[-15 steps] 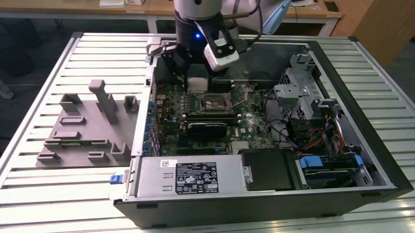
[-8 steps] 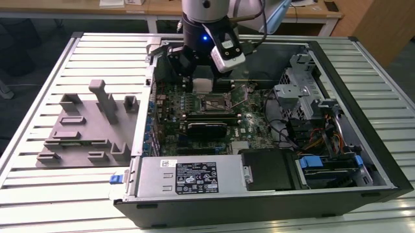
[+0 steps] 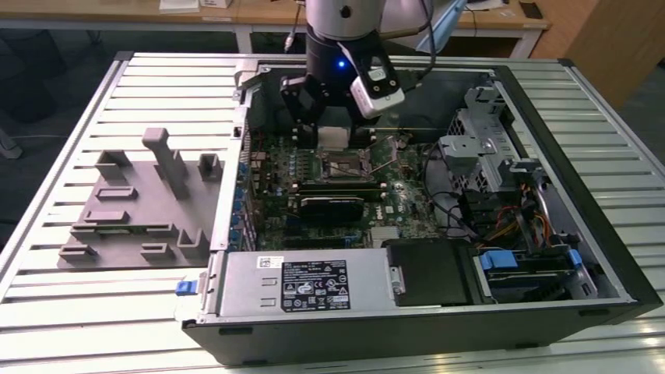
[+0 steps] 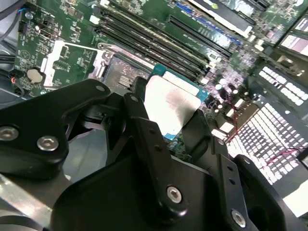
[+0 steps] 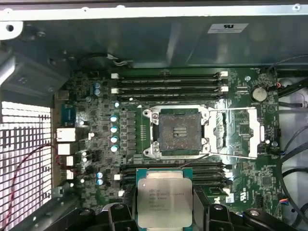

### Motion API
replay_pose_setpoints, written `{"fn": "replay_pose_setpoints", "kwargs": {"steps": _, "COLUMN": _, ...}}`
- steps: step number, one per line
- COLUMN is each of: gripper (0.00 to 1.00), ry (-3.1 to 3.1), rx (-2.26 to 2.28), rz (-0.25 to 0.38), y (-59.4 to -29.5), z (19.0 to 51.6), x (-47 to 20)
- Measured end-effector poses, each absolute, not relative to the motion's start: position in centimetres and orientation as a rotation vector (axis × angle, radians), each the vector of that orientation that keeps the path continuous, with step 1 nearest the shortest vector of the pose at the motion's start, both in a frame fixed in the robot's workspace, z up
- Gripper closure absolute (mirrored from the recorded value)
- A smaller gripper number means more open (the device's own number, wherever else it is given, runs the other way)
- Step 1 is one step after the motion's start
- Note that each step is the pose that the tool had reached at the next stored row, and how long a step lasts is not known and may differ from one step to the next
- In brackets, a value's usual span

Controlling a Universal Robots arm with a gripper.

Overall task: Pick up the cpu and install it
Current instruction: 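Pick up the cpu and move it towards the insertion slot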

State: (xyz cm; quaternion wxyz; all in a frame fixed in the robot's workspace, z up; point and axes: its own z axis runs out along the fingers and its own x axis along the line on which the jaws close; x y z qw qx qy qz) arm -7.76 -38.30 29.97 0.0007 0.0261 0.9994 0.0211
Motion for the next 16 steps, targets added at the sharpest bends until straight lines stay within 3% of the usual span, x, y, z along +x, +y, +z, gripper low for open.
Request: {"fn": "replay_pose_setpoints", "kwargs": {"steps": 16, "gripper": 0.45, "ry": 3.142, "rx": 0.081, "rz": 0.066, "y": -37.0, "z": 28.5, "x": -6.5}}
